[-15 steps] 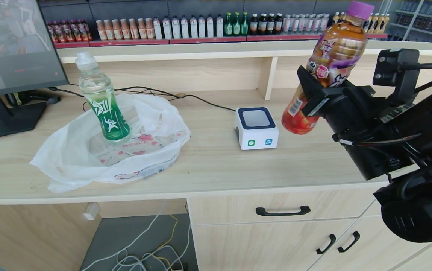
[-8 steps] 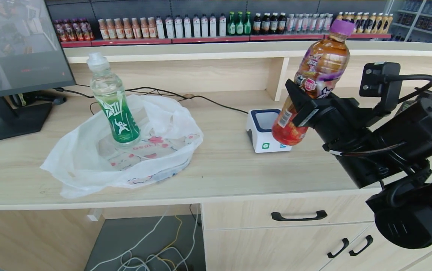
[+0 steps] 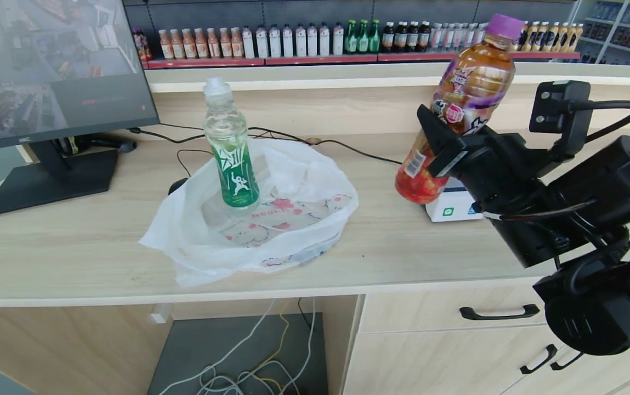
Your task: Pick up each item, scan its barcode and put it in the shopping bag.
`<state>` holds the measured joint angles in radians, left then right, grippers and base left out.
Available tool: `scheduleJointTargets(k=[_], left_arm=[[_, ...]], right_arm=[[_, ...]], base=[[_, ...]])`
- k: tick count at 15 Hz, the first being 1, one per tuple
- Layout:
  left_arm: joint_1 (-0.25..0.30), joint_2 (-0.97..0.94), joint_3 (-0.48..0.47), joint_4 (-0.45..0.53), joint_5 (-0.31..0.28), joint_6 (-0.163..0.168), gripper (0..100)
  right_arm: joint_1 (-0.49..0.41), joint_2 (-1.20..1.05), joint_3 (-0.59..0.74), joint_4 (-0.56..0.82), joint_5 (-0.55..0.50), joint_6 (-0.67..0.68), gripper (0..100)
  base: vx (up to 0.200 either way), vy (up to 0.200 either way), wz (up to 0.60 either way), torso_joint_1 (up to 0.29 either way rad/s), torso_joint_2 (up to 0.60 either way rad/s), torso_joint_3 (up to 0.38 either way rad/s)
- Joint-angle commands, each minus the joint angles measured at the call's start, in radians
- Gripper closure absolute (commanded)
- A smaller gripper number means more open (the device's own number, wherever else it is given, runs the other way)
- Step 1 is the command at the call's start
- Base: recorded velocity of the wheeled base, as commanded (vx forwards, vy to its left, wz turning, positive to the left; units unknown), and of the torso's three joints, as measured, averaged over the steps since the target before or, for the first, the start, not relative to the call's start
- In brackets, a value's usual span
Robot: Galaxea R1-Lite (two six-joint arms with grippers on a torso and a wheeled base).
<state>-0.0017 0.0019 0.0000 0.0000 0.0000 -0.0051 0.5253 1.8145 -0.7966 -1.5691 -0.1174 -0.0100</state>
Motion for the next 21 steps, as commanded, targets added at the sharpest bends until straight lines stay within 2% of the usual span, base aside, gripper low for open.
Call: scheduleJointTargets(k=[1, 3, 4, 7, 11, 16, 21], left_arm=[[0.0, 0.0, 0.0, 0.0, 0.0, 0.001, 0], [0.0, 0.0, 0.0, 0.0, 0.0, -0.001, 0], [-0.001, 0.0, 0.0, 0.0, 0.0, -0.001, 0], [0.0, 0.0, 0.0, 0.0, 0.0, 0.001, 0], [0.0, 0.0, 0.0, 0.0, 0.0, 0.001, 0], [0.0, 0.0, 0.0, 0.0, 0.0, 0.001, 0], [0.0, 0.0, 0.0, 0.0, 0.0, 0.001, 0]], right_arm=[[0.004, 0.0, 0.019, -0.002, 0.039, -0.016, 100], [0.027, 0.017, 0.03, -0.002, 0.199, -0.028, 100], [0.035, 0.026, -0.012, 0.015, 0.229, -0.028, 100], [0.036, 0.063, -0.064, 0.06, 0.228, -0.025, 100], [0.027, 0.115, -0.213, 0.207, 0.223, -0.027, 100], [0.009, 0.178, -0.251, 0.219, 0.183, -0.028, 100], [0.013, 0.266, -0.447, 0.339, 0.142, -0.027, 100]], base=[[0.0, 0.2, 0.0, 0.007, 0.0, 0.007], [0.0, 0.2, 0.0, 0.002, 0.0, 0.0], [0.0, 0.2, 0.0, 0.002, 0.0, 0.002], [0.0, 0.2, 0.0, 0.005, 0.0, 0.002], [0.0, 0.0, 0.0, 0.0, 0.0, 0.0], [0.0, 0.0, 0.0, 0.0, 0.0, 0.0], [0.0, 0.0, 0.0, 0.0, 0.0, 0.0]])
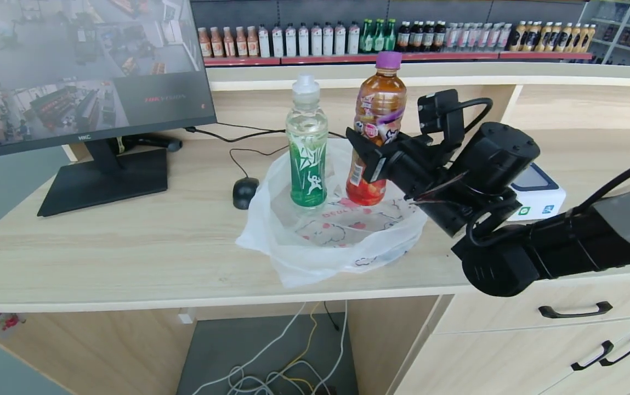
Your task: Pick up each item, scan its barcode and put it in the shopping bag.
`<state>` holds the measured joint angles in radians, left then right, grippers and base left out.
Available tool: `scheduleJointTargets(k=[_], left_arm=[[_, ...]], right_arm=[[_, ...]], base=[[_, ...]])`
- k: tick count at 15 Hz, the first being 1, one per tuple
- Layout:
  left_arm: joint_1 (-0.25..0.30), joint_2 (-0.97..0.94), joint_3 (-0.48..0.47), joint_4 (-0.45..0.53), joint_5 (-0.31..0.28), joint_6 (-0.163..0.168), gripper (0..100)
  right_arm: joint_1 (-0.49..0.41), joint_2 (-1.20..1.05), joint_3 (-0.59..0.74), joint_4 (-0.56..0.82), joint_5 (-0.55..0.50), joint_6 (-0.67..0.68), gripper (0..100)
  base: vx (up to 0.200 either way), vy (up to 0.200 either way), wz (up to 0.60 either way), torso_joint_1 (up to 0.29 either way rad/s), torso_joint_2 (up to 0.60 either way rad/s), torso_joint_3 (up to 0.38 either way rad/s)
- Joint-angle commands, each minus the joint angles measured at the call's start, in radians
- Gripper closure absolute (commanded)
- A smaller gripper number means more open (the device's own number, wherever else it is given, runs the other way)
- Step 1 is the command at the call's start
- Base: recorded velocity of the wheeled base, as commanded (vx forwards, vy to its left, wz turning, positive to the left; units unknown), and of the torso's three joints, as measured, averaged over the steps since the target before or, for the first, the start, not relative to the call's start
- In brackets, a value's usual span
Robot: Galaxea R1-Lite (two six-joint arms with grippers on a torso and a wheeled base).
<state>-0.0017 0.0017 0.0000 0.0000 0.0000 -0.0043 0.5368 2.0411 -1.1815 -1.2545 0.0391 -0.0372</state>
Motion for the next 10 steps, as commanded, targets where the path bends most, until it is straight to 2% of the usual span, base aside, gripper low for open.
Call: scheduleJointTargets(k=[1, 10], left_arm=[[0.0, 0.0, 0.0, 0.0, 0.0, -0.002, 0], [0.0, 0.0, 0.0, 0.0, 0.0, 0.0, 0]], right_arm=[[0.005, 0.045, -0.099, 0.072, -0.03, 0.003, 100], [-0.009, 0.094, -0.113, 0.101, -0.058, 0.002, 100]], base=[[0.0, 0.0, 0.0, 0.0, 0.0, 0.0], [0.0, 0.0, 0.0, 0.0, 0.0, 0.0]])
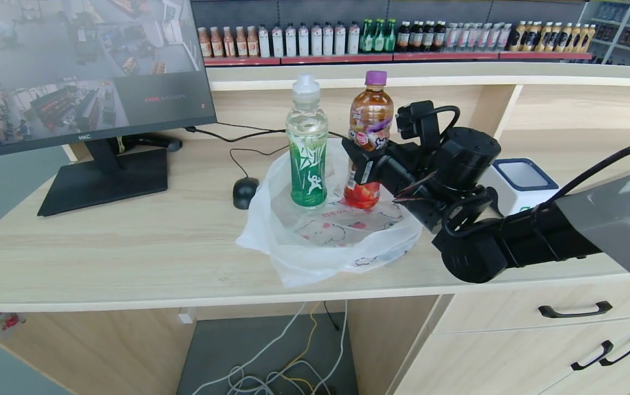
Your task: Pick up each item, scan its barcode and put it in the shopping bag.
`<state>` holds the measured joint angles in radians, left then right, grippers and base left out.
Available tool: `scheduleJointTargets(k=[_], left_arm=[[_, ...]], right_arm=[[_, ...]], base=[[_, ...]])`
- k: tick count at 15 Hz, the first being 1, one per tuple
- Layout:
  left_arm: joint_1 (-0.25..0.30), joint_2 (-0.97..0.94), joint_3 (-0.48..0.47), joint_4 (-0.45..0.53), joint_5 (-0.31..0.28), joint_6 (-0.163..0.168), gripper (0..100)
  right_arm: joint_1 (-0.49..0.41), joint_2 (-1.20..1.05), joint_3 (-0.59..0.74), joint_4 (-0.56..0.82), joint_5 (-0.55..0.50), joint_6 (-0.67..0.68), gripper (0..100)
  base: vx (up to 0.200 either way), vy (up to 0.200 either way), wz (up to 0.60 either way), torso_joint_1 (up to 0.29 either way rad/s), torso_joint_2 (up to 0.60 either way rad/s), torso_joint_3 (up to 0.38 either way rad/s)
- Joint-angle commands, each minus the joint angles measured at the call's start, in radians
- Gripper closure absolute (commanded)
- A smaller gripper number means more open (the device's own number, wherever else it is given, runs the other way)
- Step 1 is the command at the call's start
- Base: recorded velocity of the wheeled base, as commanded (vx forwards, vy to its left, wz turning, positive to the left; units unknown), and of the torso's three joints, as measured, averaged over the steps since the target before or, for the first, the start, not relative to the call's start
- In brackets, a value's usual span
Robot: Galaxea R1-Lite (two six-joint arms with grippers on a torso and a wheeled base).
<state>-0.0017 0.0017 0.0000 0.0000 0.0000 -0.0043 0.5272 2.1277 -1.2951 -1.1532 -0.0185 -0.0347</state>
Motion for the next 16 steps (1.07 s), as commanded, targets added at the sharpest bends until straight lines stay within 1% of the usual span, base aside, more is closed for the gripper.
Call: scheduleJointTargets(k=[1, 5, 11, 16], left_arm=[[0.0, 0.0, 0.0, 0.0, 0.0, 0.0, 0], [0.0, 0.0, 0.0, 0.0, 0.0, 0.0, 0], [0.0, 0.0, 0.0, 0.0, 0.0, 0.0, 0], [0.0, 0.0, 0.0, 0.0, 0.0, 0.0, 0]], right_arm=[[0.0, 0.015, 0.003, -0.003, 0.0, -0.001, 100], [0.0, 0.026, 0.01, -0.011, -0.001, -0.005, 100], [-0.001, 0.06, 0.048, -0.083, -0.001, -0.021, 100], [-0.001, 0.063, 0.065, -0.089, -0.001, -0.024, 100]], base=[[0.0, 0.0, 0.0, 0.0, 0.0, 0.0], [0.0, 0.0, 0.0, 0.0, 0.0, 0.0], [0.0, 0.0, 0.0, 0.0, 0.0, 0.0], [0.0, 0.0, 0.0, 0.0, 0.0, 0.0]])
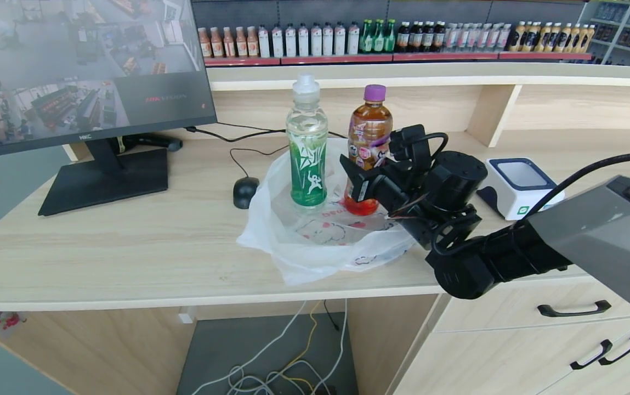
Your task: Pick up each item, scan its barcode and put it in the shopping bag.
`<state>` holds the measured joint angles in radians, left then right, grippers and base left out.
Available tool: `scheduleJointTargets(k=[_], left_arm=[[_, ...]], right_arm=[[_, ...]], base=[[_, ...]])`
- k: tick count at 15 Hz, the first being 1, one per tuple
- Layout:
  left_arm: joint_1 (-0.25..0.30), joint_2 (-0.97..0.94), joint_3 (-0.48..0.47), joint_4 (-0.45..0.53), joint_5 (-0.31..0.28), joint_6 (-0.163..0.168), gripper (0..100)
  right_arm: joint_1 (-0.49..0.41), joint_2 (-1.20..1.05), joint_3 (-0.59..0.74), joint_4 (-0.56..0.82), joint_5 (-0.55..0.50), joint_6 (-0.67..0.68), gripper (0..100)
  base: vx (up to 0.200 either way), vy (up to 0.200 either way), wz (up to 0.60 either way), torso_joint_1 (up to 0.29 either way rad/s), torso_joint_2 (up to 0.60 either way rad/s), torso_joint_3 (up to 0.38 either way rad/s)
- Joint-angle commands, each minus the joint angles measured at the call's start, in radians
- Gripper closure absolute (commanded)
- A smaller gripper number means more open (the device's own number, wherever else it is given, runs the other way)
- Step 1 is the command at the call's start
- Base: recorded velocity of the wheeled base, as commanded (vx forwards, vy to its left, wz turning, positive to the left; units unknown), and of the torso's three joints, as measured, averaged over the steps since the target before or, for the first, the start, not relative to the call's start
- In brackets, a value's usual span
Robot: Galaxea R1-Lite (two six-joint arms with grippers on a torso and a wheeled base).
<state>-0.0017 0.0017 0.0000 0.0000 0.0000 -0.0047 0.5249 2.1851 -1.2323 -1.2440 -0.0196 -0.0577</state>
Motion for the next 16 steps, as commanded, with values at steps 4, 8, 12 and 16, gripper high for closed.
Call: scheduleJointTargets(k=[4, 8, 12, 16], left_arm=[[0.0, 0.0, 0.0, 0.0, 0.0, -0.001, 0], [0.0, 0.0, 0.0, 0.0, 0.0, -0.001, 0], [0.0, 0.0, 0.0, 0.0, 0.0, -0.001, 0], [0.0, 0.0, 0.0, 0.0, 0.0, 0.0, 0]], right_arm=[[0.001, 0.005, 0.002, 0.002, 0.0, -0.002, 100], [0.001, 0.002, 0.008, 0.002, 0.001, -0.001, 100], [0.009, 0.008, 0.047, -0.072, -0.034, 0.001, 0], [0.012, 0.015, 0.086, -0.198, -0.062, -0.001, 0]], base=[[0.0, 0.0, 0.0, 0.0, 0.0, 0.0], [0.0, 0.0, 0.0, 0.0, 0.0, 0.0], [0.0, 0.0, 0.0, 0.0, 0.0, 0.0], [0.0, 0.0, 0.0, 0.0, 0.0, 0.0]])
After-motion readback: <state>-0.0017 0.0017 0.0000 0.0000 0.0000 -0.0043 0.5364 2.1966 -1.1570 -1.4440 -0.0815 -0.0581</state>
